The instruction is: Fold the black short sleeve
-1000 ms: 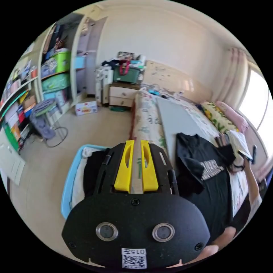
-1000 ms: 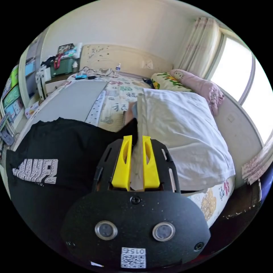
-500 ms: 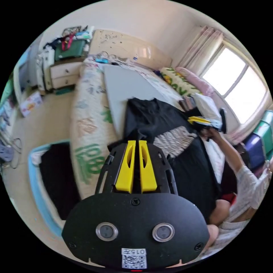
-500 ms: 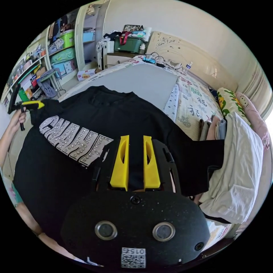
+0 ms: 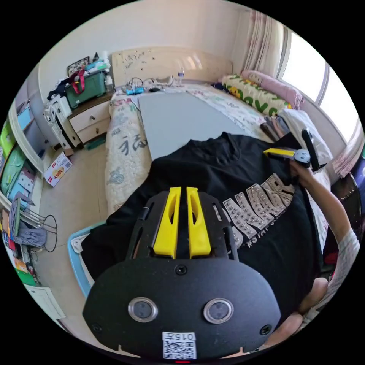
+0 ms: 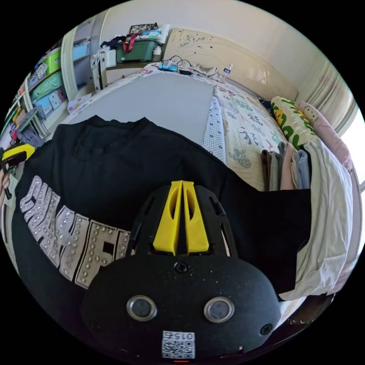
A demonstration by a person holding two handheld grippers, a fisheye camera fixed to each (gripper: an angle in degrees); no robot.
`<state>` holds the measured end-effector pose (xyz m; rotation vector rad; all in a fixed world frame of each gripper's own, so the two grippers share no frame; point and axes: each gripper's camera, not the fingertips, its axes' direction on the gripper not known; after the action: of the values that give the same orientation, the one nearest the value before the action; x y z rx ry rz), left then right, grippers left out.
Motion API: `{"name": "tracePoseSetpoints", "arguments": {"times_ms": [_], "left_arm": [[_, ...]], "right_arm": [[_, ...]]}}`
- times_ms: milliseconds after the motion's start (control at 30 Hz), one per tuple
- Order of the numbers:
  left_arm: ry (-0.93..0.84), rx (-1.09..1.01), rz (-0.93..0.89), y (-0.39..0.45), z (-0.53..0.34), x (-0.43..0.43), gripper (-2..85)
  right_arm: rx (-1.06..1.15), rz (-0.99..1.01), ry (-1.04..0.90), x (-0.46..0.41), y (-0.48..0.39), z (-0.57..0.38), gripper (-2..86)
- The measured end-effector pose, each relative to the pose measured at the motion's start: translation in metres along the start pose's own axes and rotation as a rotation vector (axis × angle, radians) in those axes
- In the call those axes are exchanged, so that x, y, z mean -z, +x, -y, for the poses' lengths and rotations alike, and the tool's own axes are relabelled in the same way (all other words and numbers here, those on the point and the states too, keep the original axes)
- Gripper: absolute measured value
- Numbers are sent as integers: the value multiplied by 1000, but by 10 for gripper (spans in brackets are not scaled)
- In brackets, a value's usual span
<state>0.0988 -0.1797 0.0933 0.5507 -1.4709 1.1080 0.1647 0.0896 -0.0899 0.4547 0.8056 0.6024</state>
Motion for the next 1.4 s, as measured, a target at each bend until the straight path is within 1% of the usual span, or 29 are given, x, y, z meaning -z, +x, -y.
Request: {"name": "tracePoseSetpoints", "arguments": {"times_ms": [67, 100, 167, 300, 400, 500, 567, 600, 667, 700, 767, 800, 833, 867, 900, 967, 1033, 1133, 1200, 1267, 1333, 1367, 1400], "left_arm": [[-70, 20, 42, -4, 15, -32, 6], [-47, 29, 43, -6, 16, -34, 4], [-16, 80, 110, -16, 23, -46, -3], [-7, 96, 159, -25, 31, -63, -5], [-11, 114, 151, -36, 27, -69, 0], [40, 88, 72, -43, 0, -51, 19], [105, 27, -37, -41, -52, -13, 40], [118, 13, -67, -40, -70, -2, 46], [174, -18, -154, -35, -156, 46, 60], [188, -14, -171, -35, -180, 58, 63], [228, 86, -220, -38, -281, 94, 73], [239, 117, -226, -39, -307, 101, 75], [258, 197, -222, -39, -358, 109, 81], [281, 276, -208, -37, -404, 112, 82], [286, 310, -205, -35, -425, 111, 83], [243, 392, -230, -27, -486, 95, 90], [233, 413, -267, -21, -510, 83, 101], [286, 399, -288, -14, -518, 72, 113], [293, 396, -295, -15, -514, 61, 115], [289, 413, -323, -18, -510, 43, 119], [290, 438, -293, -21, -512, 35, 116], [276, 443, -272, -23, -514, 31, 108], [270, 445, -268, -24, -515, 29, 99]], "right_arm": [[6, -71, 2, -1, -10, 7, -5], [7, -92, 3, -1, -12, 9, -5], [11, -176, -3, -5, -18, 16, -6], [4, -235, 3, -6, -22, 21, -5], [-7, -202, -2, 3, -16, 16, -2], [-60, -86, 130, 49, 4, -17, 12], [3, 68, 236, 107, 20, -76, 42], [26, 100, 251, 123, 24, -94, 49], [75, 229, 271, 183, 45, -180, 64], [72, 265, 275, 196, 51, -204, 65], [67, 376, 231, 239, 73, -299, 73], [39, 396, 220, 247, 77, -322, 76], [4, 428, 216, 261, 81, -368, 84], [4, 457, 215, 272, 77, -409, 89], [12, 463, 214, 276, 72, -426, 89], [28, 463, 214, 293, 44, -478, 95], [75, 451, 255, 304, 16, -497, 109], [127, 443, 297, 312, -20, -502, 124], [128, 358, 248, 302, -34, -495, 126], [100, 256, 153, 281, -38, -490, 119], [68, 322, 175, 278, -24, -498, 100], [-7, 350, 158, 278, -8, -504, 65], [-54, 371, 168, 280, 3, -510, 47]]}}
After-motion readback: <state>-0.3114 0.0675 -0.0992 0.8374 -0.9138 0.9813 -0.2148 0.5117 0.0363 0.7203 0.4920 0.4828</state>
